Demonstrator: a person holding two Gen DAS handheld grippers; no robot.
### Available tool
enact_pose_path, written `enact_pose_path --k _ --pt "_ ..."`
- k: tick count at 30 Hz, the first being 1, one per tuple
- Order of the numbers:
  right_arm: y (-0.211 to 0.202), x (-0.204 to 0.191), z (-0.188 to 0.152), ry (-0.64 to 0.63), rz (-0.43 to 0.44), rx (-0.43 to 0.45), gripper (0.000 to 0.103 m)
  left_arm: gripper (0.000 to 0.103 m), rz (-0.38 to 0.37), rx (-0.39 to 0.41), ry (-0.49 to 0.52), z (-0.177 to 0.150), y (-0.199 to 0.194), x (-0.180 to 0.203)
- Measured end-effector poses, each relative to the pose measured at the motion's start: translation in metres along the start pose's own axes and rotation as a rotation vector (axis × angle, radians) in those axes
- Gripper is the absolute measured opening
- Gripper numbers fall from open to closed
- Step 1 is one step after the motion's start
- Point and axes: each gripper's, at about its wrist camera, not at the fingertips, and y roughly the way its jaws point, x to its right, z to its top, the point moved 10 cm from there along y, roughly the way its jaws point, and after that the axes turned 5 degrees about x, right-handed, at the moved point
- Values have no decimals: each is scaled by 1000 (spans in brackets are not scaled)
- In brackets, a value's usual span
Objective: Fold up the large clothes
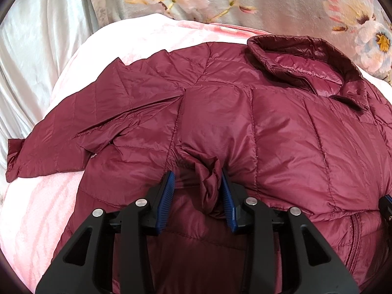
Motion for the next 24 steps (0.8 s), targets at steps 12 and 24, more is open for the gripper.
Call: enact_pose_path --k 12,24 --pt "-15 8 0 41 -2 26 15 80 -138 19 -296 -2 -39 -93" --pt "-41 -14 -31 -38 -33 19 43 82 229 -64 -799 -58 -16 -375"
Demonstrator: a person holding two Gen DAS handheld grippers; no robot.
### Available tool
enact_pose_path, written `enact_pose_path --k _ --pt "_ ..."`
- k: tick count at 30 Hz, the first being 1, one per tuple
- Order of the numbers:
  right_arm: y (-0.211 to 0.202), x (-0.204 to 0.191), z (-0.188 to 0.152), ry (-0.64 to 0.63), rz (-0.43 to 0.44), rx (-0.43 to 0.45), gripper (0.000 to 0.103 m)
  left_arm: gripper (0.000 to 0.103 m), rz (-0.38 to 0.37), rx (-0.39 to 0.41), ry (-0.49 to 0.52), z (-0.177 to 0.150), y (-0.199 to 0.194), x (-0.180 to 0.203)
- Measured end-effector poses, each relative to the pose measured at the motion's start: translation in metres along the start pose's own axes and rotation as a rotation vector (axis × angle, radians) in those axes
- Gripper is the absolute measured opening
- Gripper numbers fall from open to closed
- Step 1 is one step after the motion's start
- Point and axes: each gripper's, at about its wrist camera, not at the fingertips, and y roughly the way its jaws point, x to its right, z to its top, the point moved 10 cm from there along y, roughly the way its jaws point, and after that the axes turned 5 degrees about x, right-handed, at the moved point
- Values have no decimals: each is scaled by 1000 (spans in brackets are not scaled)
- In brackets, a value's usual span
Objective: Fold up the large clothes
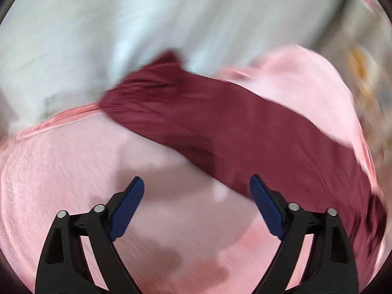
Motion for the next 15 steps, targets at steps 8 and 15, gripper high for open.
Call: enact_pose_path --k 8,15 --pt "1 -3 -3 -37 -37 -7 51 5 -23 6 53 17 29 25" --pt "-11 -1 3 -19 -28 46 51 2 -241 133 293 21 -50 164"
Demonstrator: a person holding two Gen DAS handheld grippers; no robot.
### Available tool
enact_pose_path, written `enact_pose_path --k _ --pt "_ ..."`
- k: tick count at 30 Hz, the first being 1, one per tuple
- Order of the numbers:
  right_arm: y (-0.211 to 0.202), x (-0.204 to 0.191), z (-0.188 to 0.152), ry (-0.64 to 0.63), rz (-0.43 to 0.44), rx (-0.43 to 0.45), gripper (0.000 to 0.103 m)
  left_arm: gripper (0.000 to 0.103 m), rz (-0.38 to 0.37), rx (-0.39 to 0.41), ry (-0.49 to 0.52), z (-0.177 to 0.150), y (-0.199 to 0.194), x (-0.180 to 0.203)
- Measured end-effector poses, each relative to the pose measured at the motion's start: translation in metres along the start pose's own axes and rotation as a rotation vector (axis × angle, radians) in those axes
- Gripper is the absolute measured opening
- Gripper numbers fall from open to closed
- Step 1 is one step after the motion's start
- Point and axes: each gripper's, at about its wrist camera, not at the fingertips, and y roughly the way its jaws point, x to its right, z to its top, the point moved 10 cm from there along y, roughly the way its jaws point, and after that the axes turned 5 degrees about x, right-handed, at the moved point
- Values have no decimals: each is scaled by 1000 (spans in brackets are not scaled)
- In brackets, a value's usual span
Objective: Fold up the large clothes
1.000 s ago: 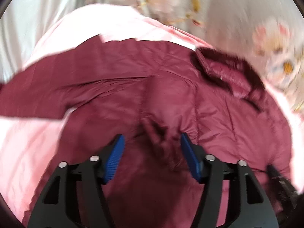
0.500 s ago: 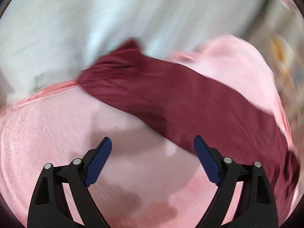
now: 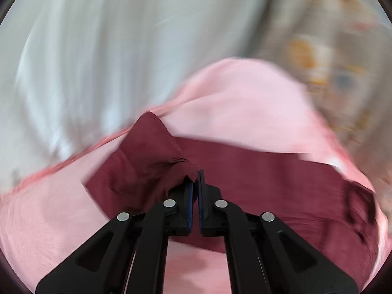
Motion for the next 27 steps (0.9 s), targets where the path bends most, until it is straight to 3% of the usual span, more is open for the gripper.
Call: enact_pose_path --k 3,6,9,10,11,12,14,17,19,22,27 --pt "-10 2 4 19 15 29 51 2 -158 45 120 6 -44 98" --pt "-20 10 6 42 15 38 52 2 -323 61 248 -15 -95 199" --pt "-27 22 4 66 16 33 52 5 -484 0 369 -67 -132 290" --pt "-29 26 3 74 12 32 53 5 -538 -40 419 -98 -142 323" --pt "-31 36 1 88 4 29 54 13 -566 -67 446 -117 -144 340" --pt "-33 42 -1 99 -1 26 55 43 -604 -110 491 -150 -149 363" --pt "-37 57 -6 127 -9 24 58 89 -622 -146 530 -190 -150 381" --pt "-42 76 -12 179 -5 15 59 87 -612 -154 565 -226 -145 383" --pt "-45 85 -14 204 12 11 59 87 -608 -174 544 -227 -145 368" --pt "-50 86 -9 193 19 19 60 87 -605 -180 434 -200 -142 331" --pt "-51 57 21 136 93 45 67 87 -421 -122 281 -132 -96 254"
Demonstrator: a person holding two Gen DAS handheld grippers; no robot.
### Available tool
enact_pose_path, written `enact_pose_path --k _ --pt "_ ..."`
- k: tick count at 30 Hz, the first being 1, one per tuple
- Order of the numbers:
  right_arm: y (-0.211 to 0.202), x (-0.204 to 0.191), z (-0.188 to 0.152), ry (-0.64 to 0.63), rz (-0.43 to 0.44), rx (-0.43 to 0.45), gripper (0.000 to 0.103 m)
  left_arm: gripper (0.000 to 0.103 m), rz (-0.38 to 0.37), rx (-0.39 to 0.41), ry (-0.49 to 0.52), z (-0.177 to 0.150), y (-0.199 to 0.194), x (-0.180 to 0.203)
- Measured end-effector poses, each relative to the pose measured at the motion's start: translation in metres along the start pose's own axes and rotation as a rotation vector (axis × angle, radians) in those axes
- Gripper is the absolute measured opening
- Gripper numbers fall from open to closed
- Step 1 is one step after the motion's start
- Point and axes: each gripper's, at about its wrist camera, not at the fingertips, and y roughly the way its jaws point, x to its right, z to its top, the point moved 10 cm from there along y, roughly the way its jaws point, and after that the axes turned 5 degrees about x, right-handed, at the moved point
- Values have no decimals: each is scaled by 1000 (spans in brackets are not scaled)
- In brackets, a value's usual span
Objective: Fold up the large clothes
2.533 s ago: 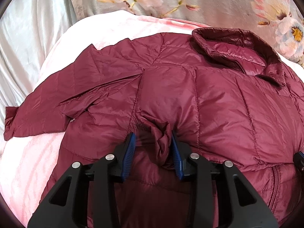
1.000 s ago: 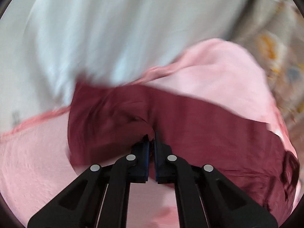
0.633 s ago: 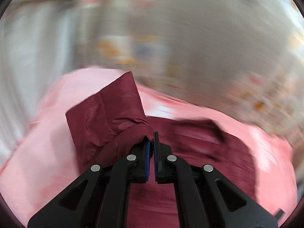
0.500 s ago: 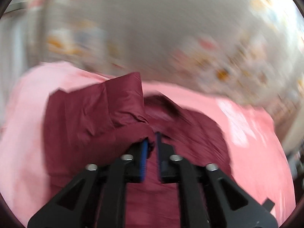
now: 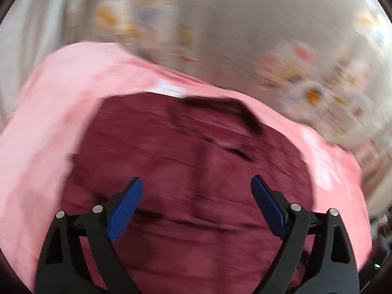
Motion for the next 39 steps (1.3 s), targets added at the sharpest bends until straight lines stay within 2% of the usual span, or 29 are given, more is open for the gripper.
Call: enact_pose_path --k 5,9,13,15,16,17,19,20,21,23,25,27,28,29,31,35,36,37,38,39 --pt "16 -68 21 -167 65 21 68 83 224 -45 -56 6 26 -85" --pt "45 -118 22 -300 83 -6 68 79 306 -113 -54 -11 48 -121" --pt "82 -146 11 -380 76 -73 65 79 318 -163 -50 -35 64 -132" --pt "95 -147 8 -398 73 -97 39 80 328 -174 -48 -45 70 -137" --pt "97 -144 12 -383 81 -97 19 80 332 -171 -43 -47 72 -139" --pt "96 -135 18 -351 79 -90 10 80 340 -164 -35 -49 72 -140" --pt "85 -102 35 -221 64 -53 10 81 342 -152 -27 -52 72 -142" --pt "79 -69 43 -107 38 -34 10 81 344 -149 -25 -53 72 -143" --pt "79 -48 42 -48 17 -38 11 82 347 -147 -21 -53 72 -143" --pt "88 -1 29 71 -19 -105 19 84 352 -146 -9 -53 74 -141" --pt "91 31 9 191 12 -167 19 84 357 -148 -3 -53 73 -140" --pt "84 35 13 198 23 -148 21 82 340 -151 -22 -51 70 -140" --pt "81 35 17 196 21 -129 28 82 326 -153 -41 -50 68 -141" --pt "81 36 22 196 21 -116 40 82 301 -156 -76 -47 64 -142" --pt "81 34 31 203 39 -99 54 82 262 -159 -128 -42 59 -142" --pt "90 25 34 233 93 -120 54 80 212 -170 -189 -30 57 -139" --pt "98 23 33 224 85 -139 54 76 208 -175 -184 -28 59 -136" --pt "102 21 32 207 73 -149 40 73 210 -181 -173 -28 62 -134" --pt "101 20 32 196 62 -151 10 64 221 -192 -151 -29 67 -132" --pt "94 18 38 203 80 -127 5 52 237 -204 -138 -31 72 -134"
